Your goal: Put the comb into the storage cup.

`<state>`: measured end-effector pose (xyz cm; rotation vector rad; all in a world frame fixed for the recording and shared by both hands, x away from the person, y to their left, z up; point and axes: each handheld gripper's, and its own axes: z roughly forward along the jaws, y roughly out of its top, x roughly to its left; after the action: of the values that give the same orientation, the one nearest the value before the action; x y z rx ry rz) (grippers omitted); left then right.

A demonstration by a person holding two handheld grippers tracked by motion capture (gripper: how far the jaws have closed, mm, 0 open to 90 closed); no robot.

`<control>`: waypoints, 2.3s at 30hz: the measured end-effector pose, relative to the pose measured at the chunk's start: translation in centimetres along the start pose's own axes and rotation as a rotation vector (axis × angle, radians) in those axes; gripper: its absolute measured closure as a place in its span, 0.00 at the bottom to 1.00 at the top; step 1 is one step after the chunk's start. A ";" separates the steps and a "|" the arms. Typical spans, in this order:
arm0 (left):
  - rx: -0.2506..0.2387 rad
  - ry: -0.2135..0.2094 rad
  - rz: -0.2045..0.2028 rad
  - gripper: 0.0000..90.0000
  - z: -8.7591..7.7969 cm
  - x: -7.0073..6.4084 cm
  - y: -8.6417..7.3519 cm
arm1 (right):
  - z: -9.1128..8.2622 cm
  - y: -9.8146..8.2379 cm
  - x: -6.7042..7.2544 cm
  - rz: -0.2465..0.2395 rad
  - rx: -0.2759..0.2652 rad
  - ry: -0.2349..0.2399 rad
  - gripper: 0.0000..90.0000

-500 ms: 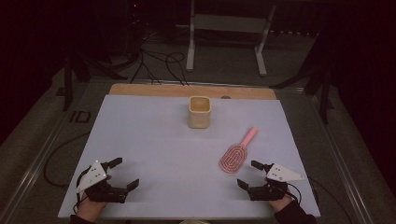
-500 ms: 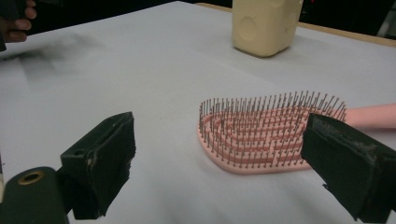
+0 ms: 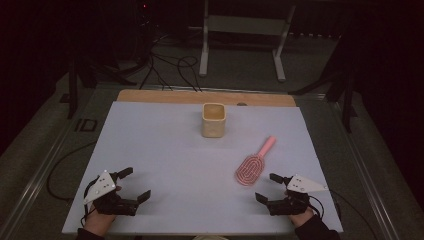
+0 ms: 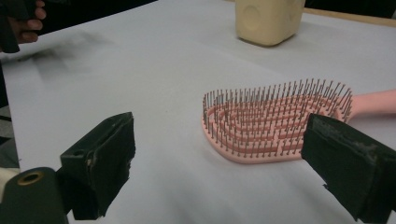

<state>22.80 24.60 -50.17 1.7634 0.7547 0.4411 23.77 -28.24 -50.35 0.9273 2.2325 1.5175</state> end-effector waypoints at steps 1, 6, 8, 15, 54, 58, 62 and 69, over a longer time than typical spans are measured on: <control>0.000 -0.001 0.002 0.00 0.0 0.0 0.0 | 0.0 0.0 0.1 0.006 0.005 0.006 0.10; -0.010 0.002 0.003 0.00 -0.9 -0.3 -0.3 | 0.4 0.4 0.6 -0.006 0.032 0.032 0.10; -0.018 0.005 -0.001 0.00 -1.3 -0.4 -0.3 | 0.6 0.7 1.1 -0.033 0.041 0.035 0.10; -0.025 0.006 -0.008 0.00 -1.5 -0.4 -0.4 | 1.2 1.1 1.6 -0.049 0.062 0.066 0.10; -0.025 0.008 -0.016 0.00 -1.2 -0.4 -0.3 | -2.0 7.0 2.0 -0.126 0.014 0.019 0.09; -0.029 0.007 -0.021 0.00 -1.2 -0.3 -0.3 | -2.0 7.7 1.7 -0.121 0.004 0.023 0.09; -0.027 0.008 -0.020 0.00 -1.2 -0.3 -0.3 | -2.0 8.4 1.3 -0.119 -0.008 0.026 0.09; -0.027 0.010 -0.020 0.00 -1.2 -0.3 -0.3 | -1.9 9.6 0.6 -0.132 -0.016 0.005 0.09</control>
<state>21.75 25.34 -50.05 1.7281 0.7694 0.4455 25.65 -26.90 -40.80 0.7553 2.2340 1.4782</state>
